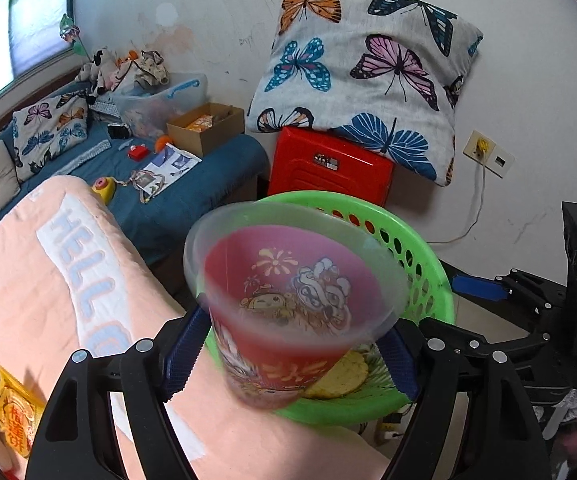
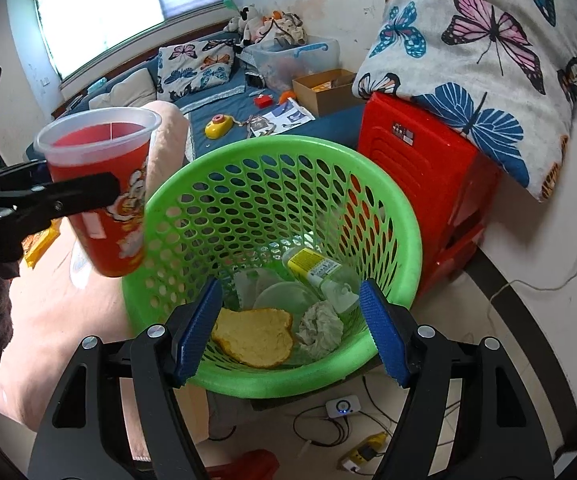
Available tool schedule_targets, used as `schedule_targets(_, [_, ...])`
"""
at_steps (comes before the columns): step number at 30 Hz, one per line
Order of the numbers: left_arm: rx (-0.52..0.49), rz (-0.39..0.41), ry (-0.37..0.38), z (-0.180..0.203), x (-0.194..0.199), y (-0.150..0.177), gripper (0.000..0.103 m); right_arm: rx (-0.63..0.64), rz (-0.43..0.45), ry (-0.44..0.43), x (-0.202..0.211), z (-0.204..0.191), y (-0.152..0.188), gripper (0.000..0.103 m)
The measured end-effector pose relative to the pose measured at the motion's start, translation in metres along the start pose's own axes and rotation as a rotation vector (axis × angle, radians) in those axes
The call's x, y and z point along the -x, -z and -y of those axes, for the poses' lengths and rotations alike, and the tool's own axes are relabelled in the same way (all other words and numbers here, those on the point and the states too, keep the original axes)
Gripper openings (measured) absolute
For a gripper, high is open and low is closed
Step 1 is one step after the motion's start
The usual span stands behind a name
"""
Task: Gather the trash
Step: 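Drop the tissue with the right gripper while the left gripper drops the red cup into the basket, then move both grippers back over the bed toward the remaining trash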
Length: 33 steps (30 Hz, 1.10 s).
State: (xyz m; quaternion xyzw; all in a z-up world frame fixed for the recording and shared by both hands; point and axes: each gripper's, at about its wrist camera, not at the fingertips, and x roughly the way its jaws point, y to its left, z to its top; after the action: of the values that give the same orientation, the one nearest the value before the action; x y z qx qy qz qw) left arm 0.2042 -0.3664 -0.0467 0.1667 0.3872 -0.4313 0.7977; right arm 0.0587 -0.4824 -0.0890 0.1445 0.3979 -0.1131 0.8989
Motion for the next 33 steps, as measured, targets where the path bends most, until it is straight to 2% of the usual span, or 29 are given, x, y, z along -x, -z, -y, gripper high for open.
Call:
schedule_targets(3, [0.005, 0.005, 0.008, 0.002, 0.002, 0.001, 0.080, 0.001, 0.002, -0.002, 0.002, 0.000, 0.001, 0.071])
schedule_targets(10, [0.002, 0.012, -0.005, 0.002, 0.014, 0.007, 0.081, 0.005, 0.012, -0.015, 0.008, -0.004, 0.002, 0.071])
schedule_targets(22, [0.070, 0.045, -0.068, -0.030, 0.050, 0.027, 0.081, 0.036, 0.022, -0.047, 0.010, -0.023, -0.004, 0.073])
schedule_targets(33, [0.161, 0.061, -0.194, -0.081, 0.081, 0.060, 0.081, 0.082, 0.007, -0.091, -0.001, -0.053, -0.012, 0.075])
